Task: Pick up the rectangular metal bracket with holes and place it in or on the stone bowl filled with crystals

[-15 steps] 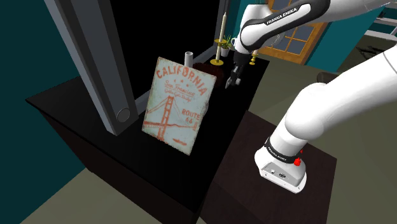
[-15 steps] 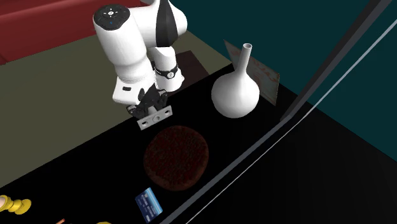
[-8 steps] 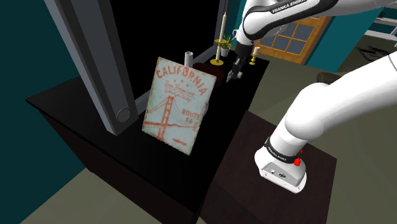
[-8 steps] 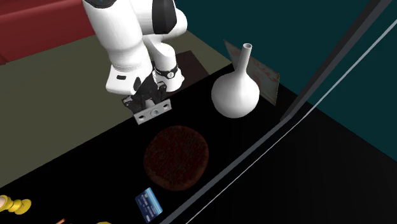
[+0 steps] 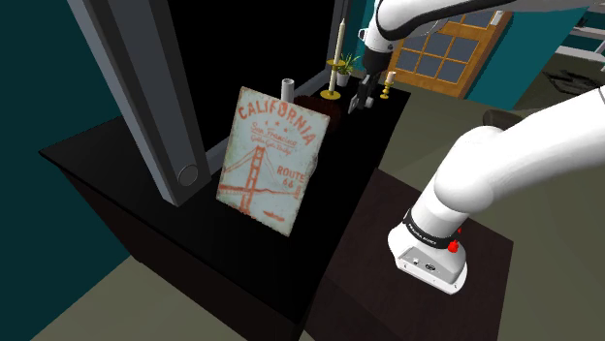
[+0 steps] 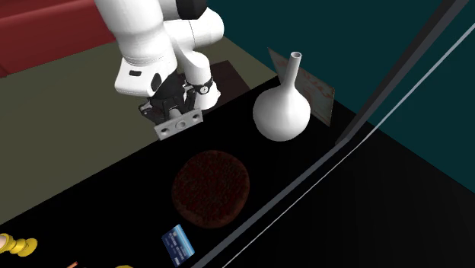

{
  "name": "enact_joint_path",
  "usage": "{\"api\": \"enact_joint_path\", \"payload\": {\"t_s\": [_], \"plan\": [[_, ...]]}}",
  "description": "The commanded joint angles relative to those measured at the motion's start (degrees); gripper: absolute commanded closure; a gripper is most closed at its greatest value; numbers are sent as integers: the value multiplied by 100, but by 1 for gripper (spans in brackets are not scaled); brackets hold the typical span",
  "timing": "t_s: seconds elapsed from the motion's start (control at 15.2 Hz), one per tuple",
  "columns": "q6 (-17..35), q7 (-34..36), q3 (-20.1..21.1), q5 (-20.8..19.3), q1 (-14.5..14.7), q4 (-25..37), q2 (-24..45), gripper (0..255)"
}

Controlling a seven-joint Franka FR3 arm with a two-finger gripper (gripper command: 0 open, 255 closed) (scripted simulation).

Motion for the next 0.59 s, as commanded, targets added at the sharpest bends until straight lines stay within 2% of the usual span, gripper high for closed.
{"api": "enact_joint_path", "payload": {"t_s": [0.0, 0.26, 0.53], "plan": [[-166, -1, 30, 21, 8, 126, -37, 255], [-432, 0, 79, 51, 17, 329, -101, 255], [-177, 92, 88, 341, 328, 986, 825, 255]]}}
